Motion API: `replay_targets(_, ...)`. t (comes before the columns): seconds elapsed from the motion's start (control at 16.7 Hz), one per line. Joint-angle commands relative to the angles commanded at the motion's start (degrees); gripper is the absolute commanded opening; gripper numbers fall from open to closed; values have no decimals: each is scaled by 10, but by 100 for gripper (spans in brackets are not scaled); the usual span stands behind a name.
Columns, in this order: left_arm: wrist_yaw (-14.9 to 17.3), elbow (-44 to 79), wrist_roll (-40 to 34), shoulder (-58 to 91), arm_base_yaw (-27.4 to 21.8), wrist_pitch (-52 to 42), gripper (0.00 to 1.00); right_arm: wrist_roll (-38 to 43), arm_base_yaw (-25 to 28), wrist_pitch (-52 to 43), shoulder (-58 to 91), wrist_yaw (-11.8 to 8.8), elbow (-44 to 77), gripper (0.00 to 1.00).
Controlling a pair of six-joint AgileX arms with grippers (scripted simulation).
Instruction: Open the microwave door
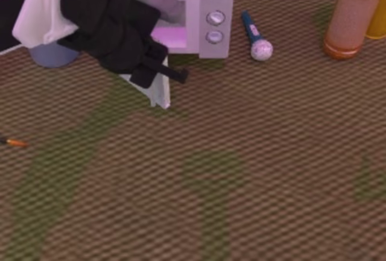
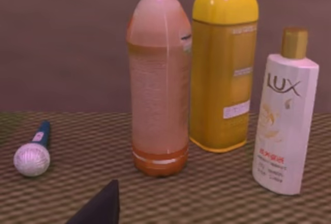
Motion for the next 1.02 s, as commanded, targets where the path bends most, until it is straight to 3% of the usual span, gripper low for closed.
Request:
replay_targets(0.3, 4, -3, 0, 1, -2, 0, 0, 0, 0, 0, 0, 0, 0, 100)
replay_targets(0.72, 49, -35, 85, -29, 32, -7, 0, 0, 0, 0, 0, 0, 0, 100)
replay_targets(1.02, 53, -37, 94, -33, 35, -7, 0, 0, 0, 0, 0, 0, 0, 100)
